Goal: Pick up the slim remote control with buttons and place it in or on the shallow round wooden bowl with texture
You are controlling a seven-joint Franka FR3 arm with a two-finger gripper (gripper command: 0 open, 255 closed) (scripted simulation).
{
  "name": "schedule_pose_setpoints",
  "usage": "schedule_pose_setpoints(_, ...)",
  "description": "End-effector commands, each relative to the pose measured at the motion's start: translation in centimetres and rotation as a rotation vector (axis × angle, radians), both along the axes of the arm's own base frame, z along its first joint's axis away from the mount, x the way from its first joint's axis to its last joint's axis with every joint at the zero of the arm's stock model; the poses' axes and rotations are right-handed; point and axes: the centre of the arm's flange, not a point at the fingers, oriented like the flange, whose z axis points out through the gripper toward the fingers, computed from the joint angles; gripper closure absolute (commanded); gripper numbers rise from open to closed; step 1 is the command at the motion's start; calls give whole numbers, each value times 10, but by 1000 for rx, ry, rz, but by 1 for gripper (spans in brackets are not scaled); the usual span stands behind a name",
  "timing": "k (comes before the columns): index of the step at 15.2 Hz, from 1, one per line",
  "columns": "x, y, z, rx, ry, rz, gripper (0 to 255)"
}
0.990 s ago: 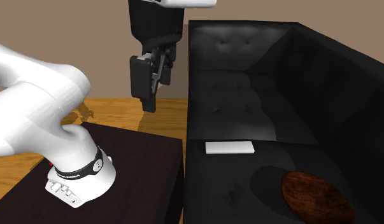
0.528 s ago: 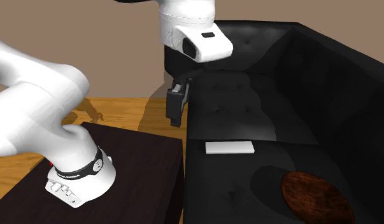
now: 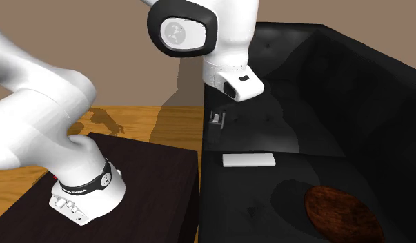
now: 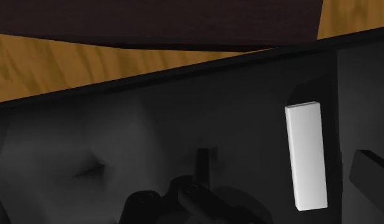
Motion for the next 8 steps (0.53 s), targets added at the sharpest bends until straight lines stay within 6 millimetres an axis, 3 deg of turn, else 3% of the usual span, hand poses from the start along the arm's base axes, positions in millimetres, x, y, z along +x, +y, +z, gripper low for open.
schedule_pose_setpoints(1,7,14,-18,3,-12,-1,0)
schedule_pose_setpoints(8,38,61,-89,8,-42,-3,0)
